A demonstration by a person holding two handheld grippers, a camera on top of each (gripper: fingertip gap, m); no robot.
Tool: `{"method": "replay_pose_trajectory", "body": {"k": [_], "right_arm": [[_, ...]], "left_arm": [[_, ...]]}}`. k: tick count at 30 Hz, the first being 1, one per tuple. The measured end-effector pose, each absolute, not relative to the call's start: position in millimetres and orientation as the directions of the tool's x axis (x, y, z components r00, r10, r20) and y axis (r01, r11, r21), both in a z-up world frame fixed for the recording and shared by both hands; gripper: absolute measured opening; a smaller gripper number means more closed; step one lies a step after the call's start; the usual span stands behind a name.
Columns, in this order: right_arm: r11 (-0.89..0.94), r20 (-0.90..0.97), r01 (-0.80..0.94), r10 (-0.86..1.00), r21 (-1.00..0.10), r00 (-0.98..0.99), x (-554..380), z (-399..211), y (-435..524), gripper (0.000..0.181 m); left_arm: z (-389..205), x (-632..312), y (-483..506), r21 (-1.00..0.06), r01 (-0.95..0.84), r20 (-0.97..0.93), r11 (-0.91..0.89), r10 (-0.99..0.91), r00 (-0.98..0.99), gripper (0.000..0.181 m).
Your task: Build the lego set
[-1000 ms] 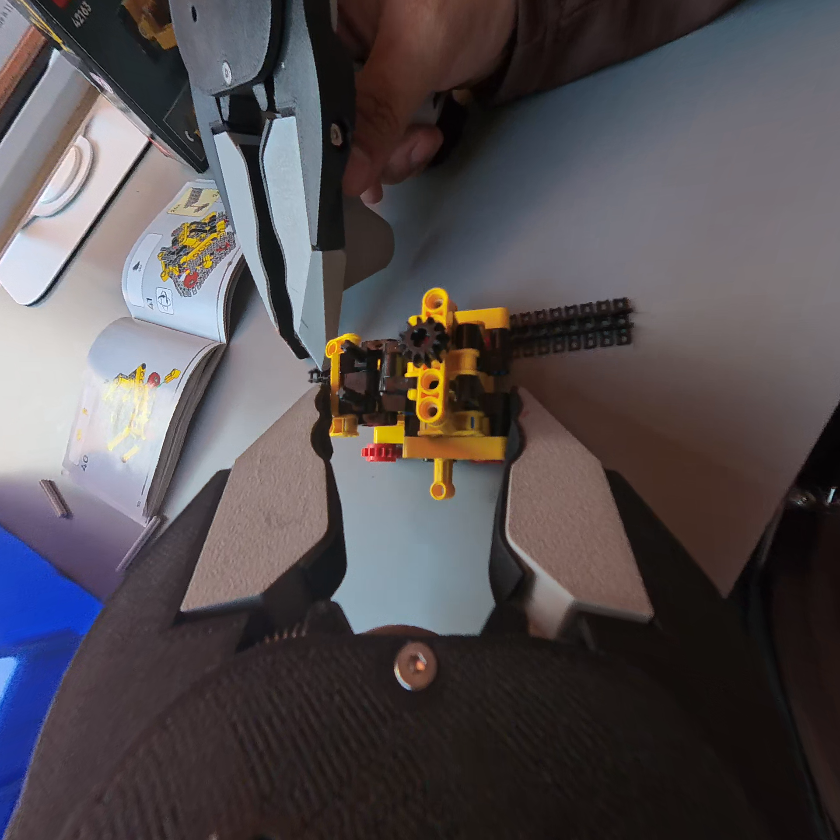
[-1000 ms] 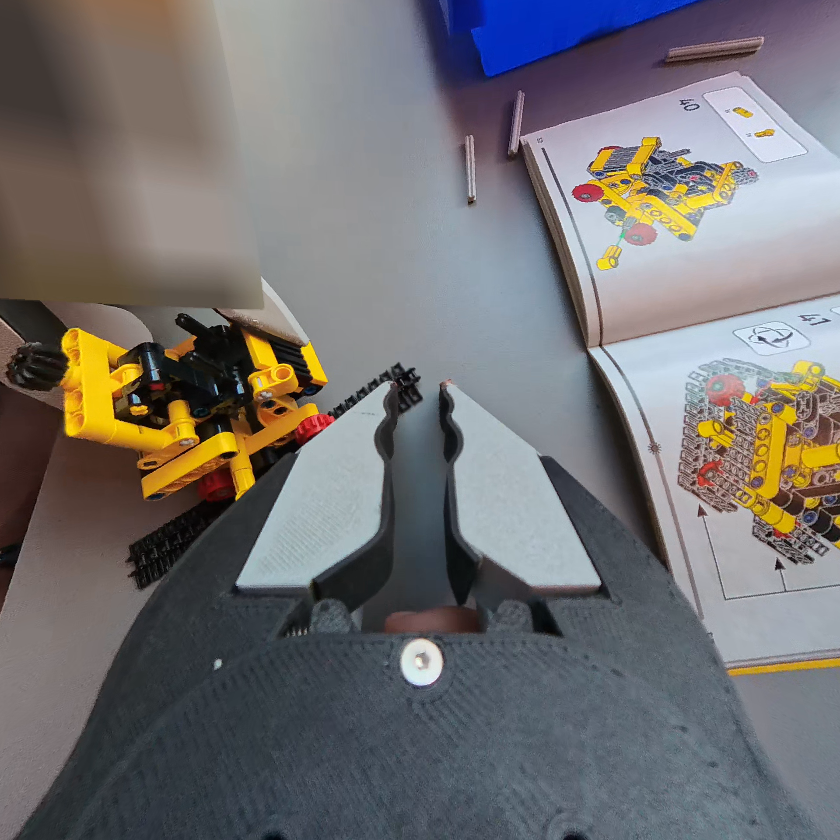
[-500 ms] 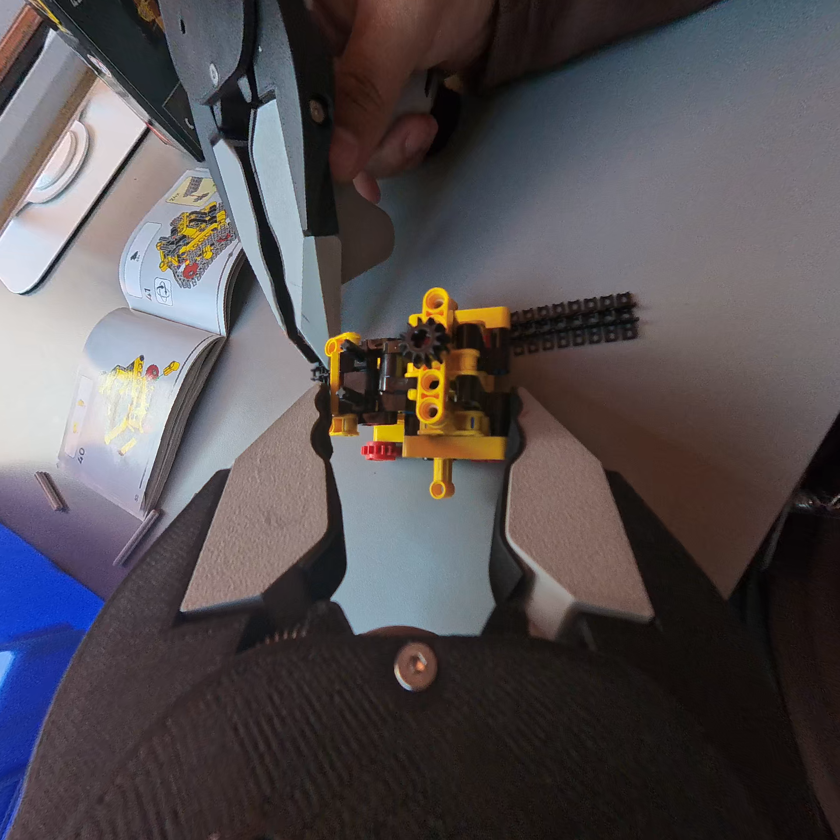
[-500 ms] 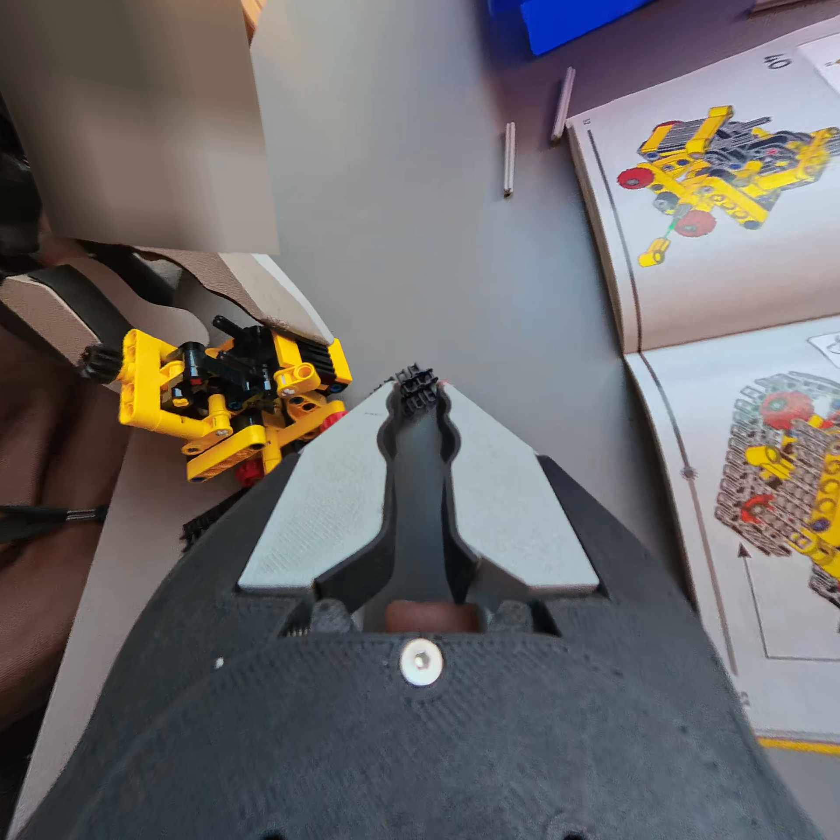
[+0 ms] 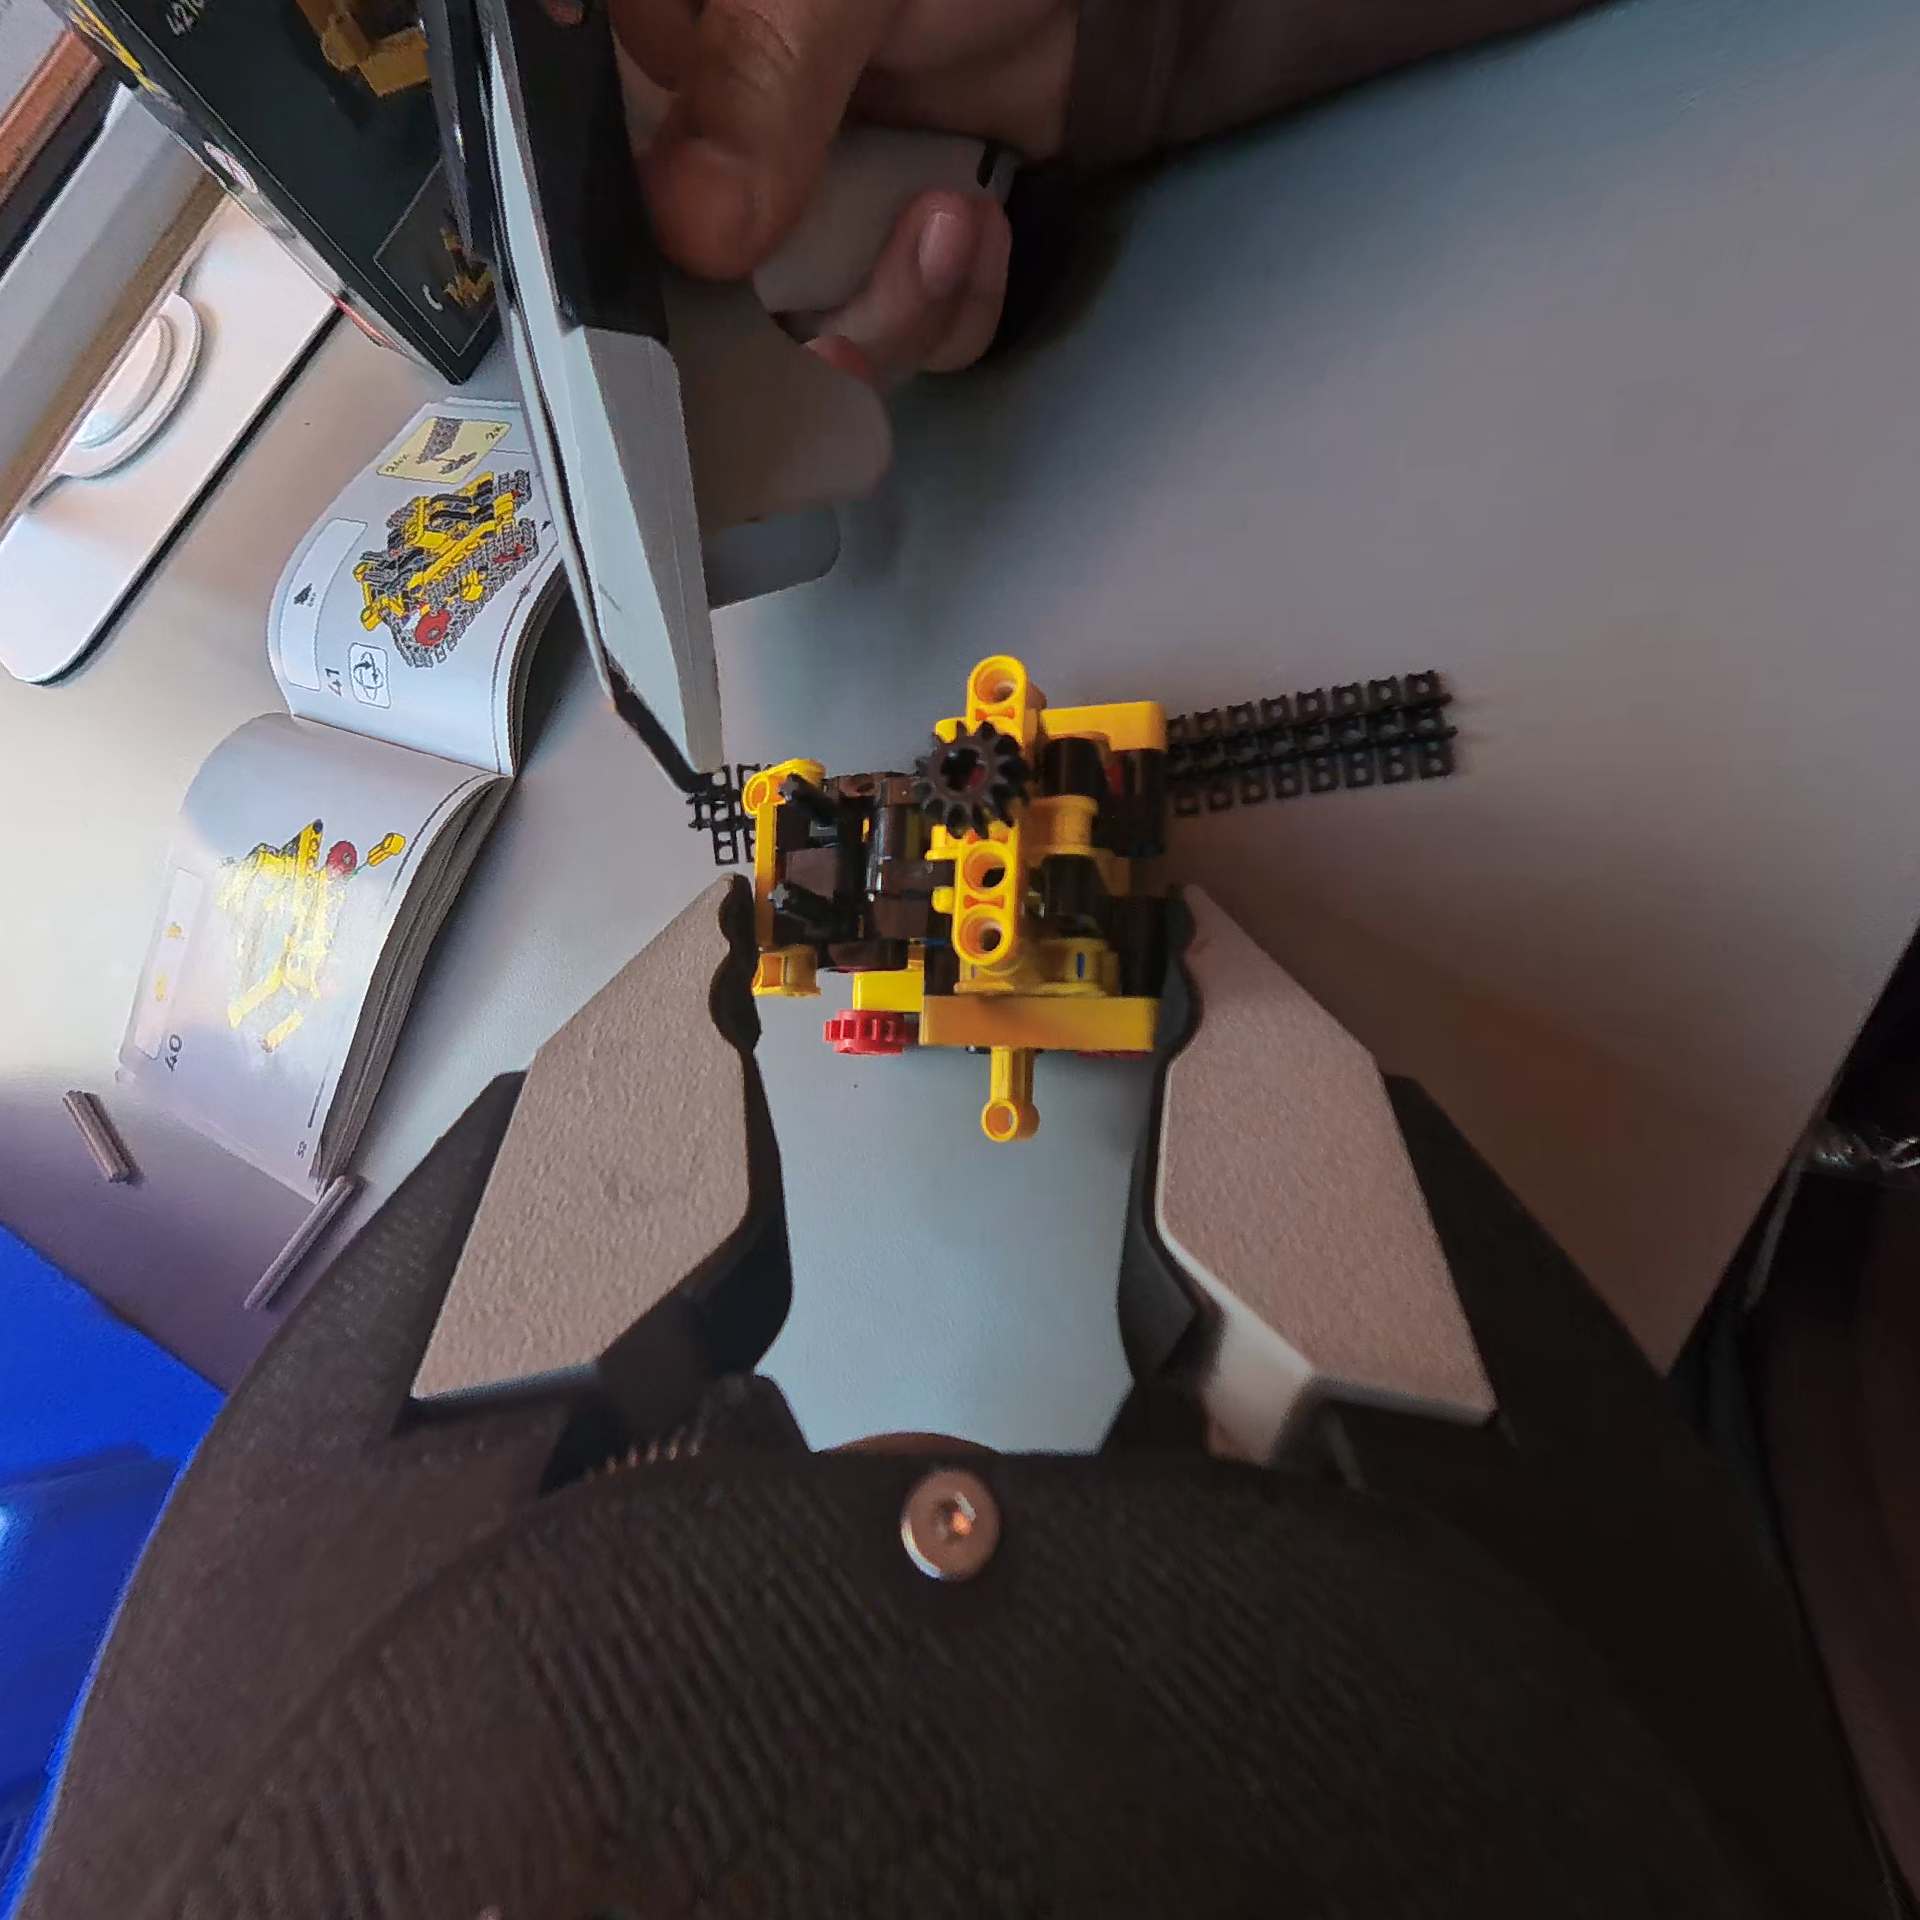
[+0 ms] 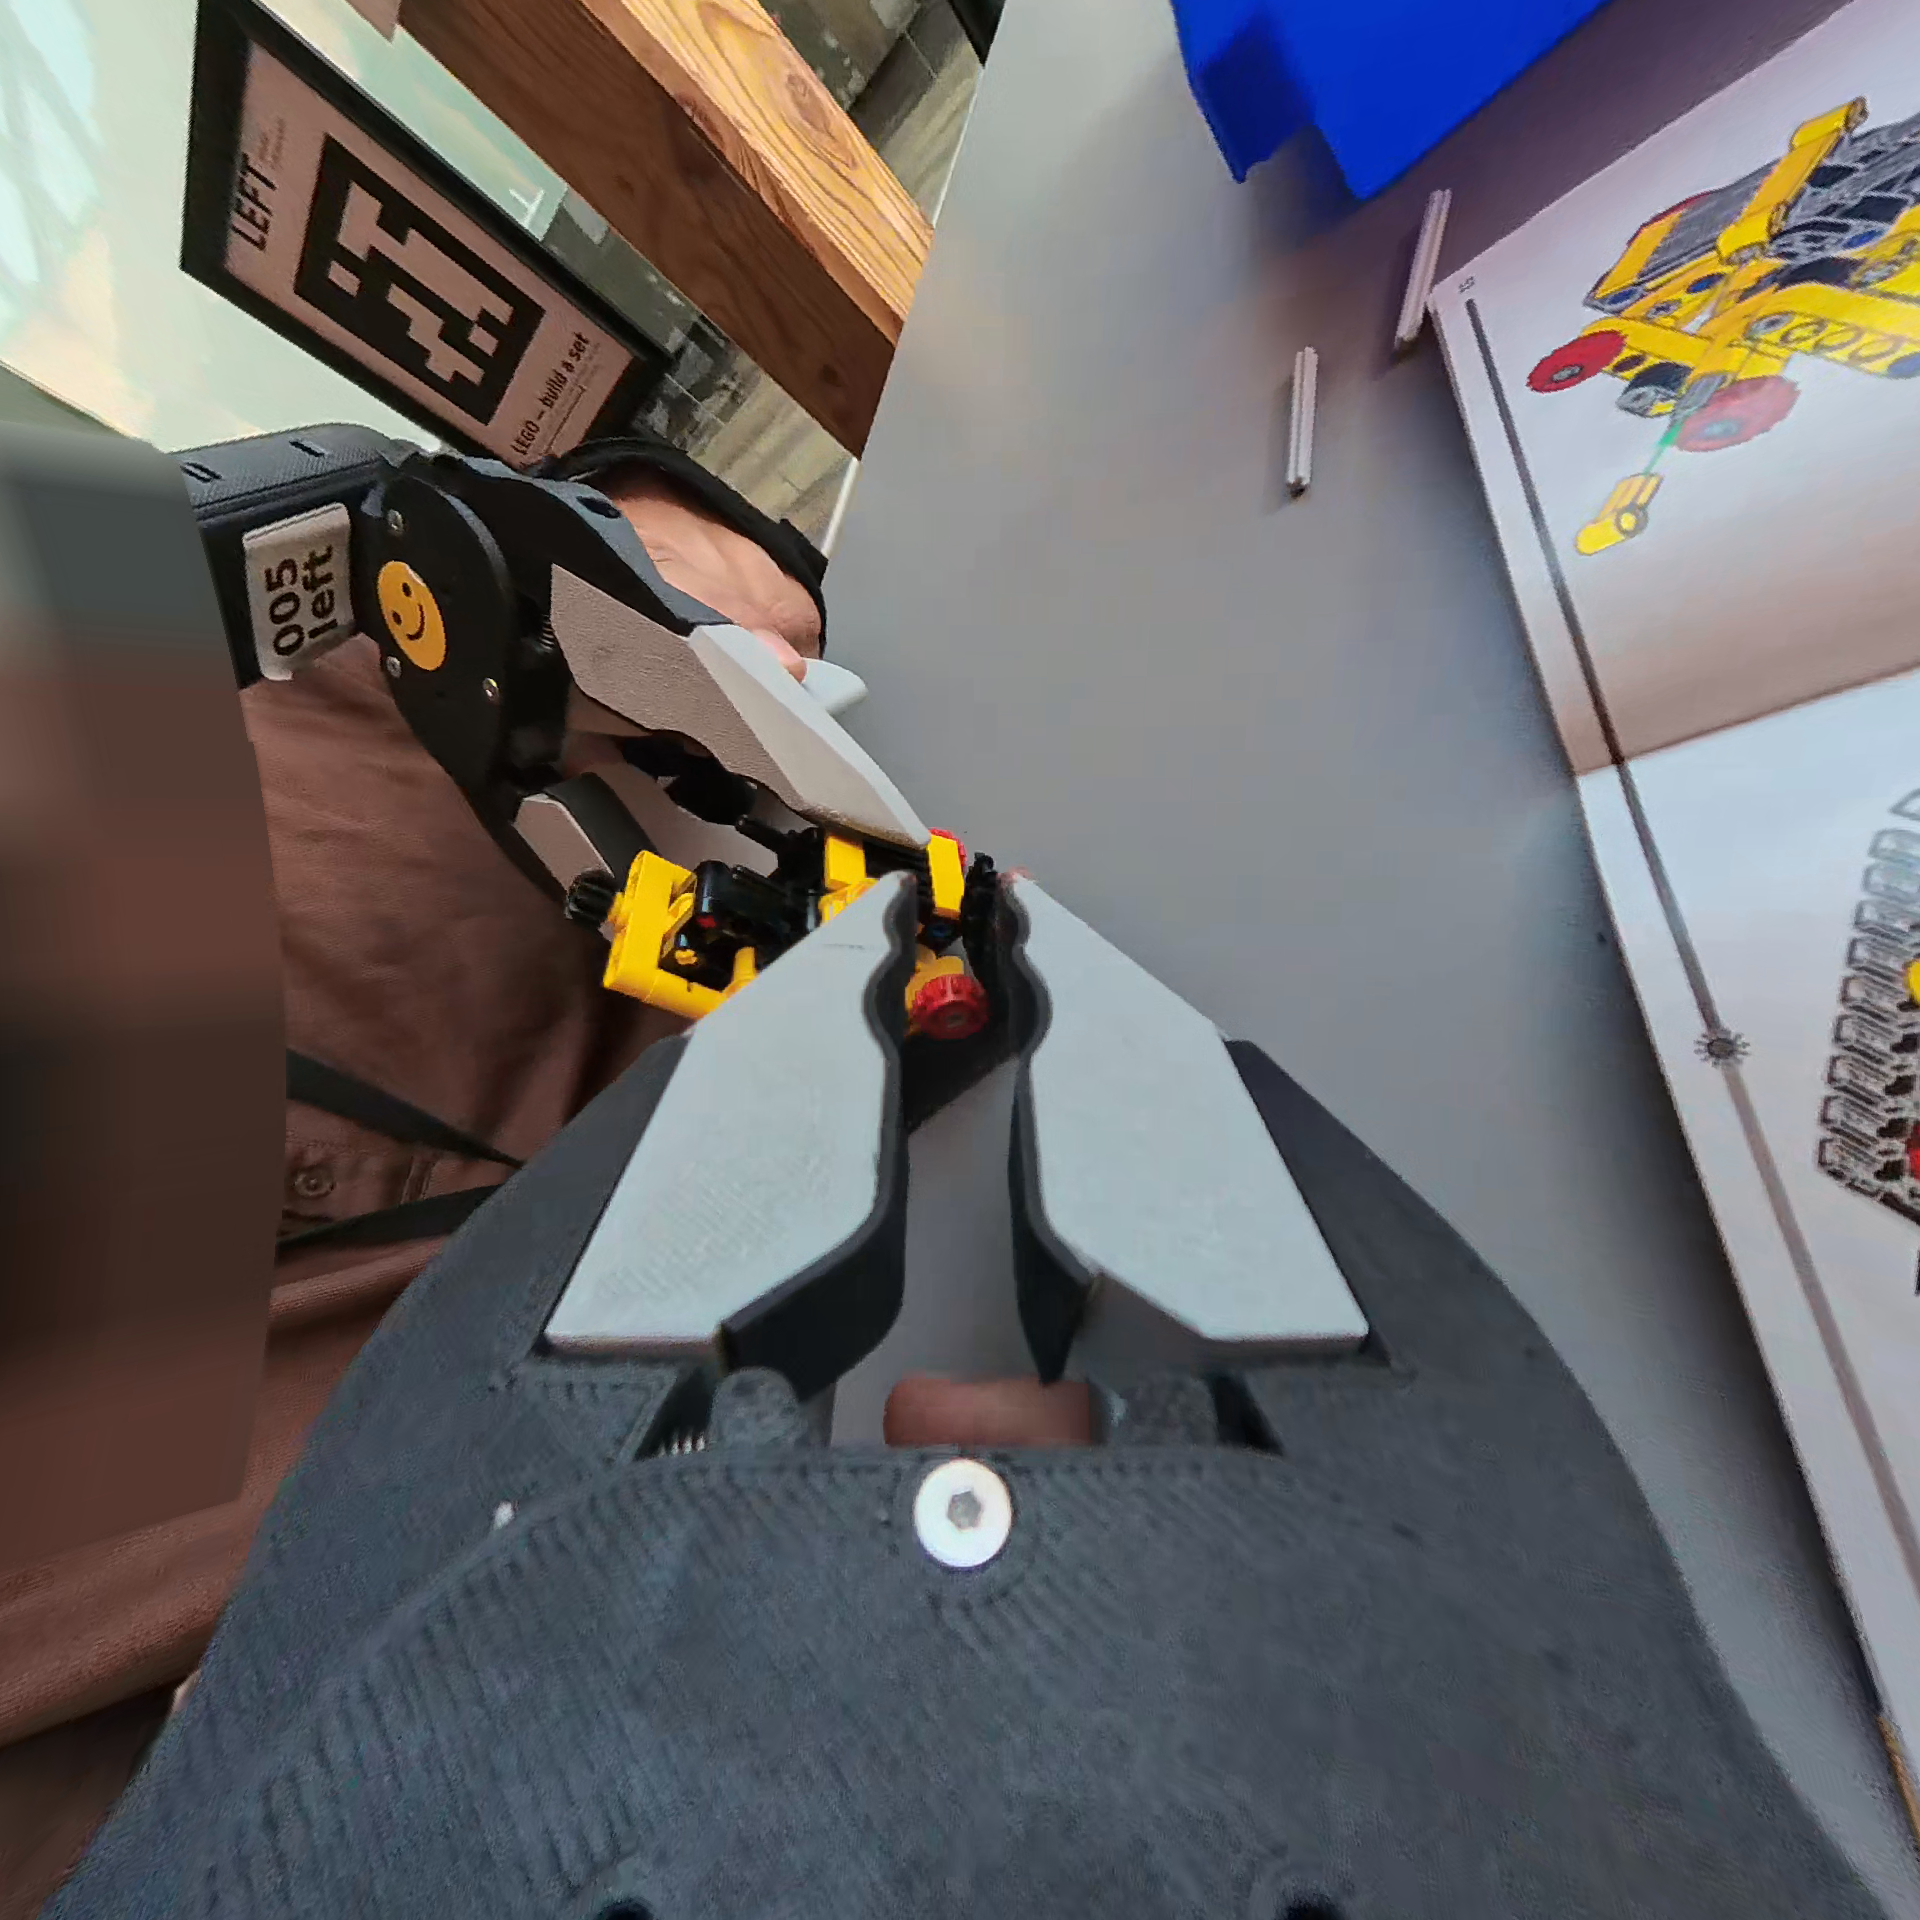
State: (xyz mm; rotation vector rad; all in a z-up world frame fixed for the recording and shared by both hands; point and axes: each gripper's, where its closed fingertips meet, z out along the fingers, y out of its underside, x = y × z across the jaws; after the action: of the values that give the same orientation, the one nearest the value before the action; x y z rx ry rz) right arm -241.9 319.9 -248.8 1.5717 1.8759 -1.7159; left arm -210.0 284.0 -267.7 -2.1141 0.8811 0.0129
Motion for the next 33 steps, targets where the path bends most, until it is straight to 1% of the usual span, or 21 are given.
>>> {"method": "replay_pose_trajectory", "body": {"k": [1,2,3,5,7,10,13,15,19,26,28,33], "right_arm": [[-0.209,-0.703,0.747,0.562,-0.631,-0.436,-241.3,-248.8,320.2,0.01],[-0.205,-0.715,0.755,0.541,-0.623,-0.443,-238.4,-247.8,318.2,0.001],[-0.194,-0.731,0.771,0.518,-0.607,-0.444,-234.6,-248.5,314.9,0.0],[-0.184,-0.757,0.797,0.488,-0.575,-0.434,-231.1,-251.0,309.3,0.002],[-0.171,-0.732,0.798,0.542,-0.578,-0.414,-235.1,-258.1,311.8,0.008],[-0.09,-0.617,0.754,0.641,-0.651,-0.456,-238.4,-262.8,316.2,0.01],[0.016,-0.494,0.732,0.728,-0.681,-0.476,-237.3,-273.7,321.0,0.013],[0.048,-0.461,0.729,0.746,-0.682,-0.48,-237.1,-277.2,321.1,0.017],[0.101,-0.395,0.707,0.769,-0.7,-0.502,-237.3,-279.3,324.2,0.017],[0.291,-0.124,0.6,0.823,-0.745,-0.554,-243.9,-282.7,327.2,0.013],[0.297,-0.112,0.595,0.826,-0.747,-0.553,-245.6,-282.7,326.2,0.012],[0.248,-0.141,0.605,0.842,-0.757,-0.521,-249.8,-280.0,331.2,0.009]], "left_arm": [[-267.7,-209.9,283.9,-0.691,-0.595,-0.299,-0.411,-0.586,0.753,0.076],[-267.8,-209.8,283.9,-0.691,-0.595,-0.3,-0.41,-0.587,0.752,0.076],[-267.8,-209.8,283.9,-0.692,-0.594,-0.299,-0.41,-0.587,0.753,0.076],[-267.8,-209.8,283.8,-0.692,-0.595,-0.299,-0.409,-0.588,0.752,0.076],[-267.7,-209.9,283.9,-0.692,-0.595,-0.299,-0.408,-0.588,0.751,0.076],[-267.8,-210.0,283.8,-0.692,-0.596,-0.3,-0.408,-0.588,0.751,0.076],[-267.8,-209.9,283.8,-0.693,-0.594,-0.299,-0.407,-0.588,0.751,0.076],[-267.9,-209.9,283.7,-0.693,-0.595,-0.299,-0.407,-0.589,0.751,0.076],[-267.9,-210.0,283.7,-0.693,-0.595,-0.299,-0.406,-0.589,0.751,0.076],[-268.0,-210.1,283.8,-0.693,-0.596,-0.301,-0.406,-0.588,0.751,0.076],[-267.9,-210.2,283.8,-0.693,-0.596,-0.301,-0.406,-0.588,0.751,0.076],[-268.0,-210.2,283.8,-0.693,-0.596,-0.302,-0.405,-0.588,0.75,0.076]]}}
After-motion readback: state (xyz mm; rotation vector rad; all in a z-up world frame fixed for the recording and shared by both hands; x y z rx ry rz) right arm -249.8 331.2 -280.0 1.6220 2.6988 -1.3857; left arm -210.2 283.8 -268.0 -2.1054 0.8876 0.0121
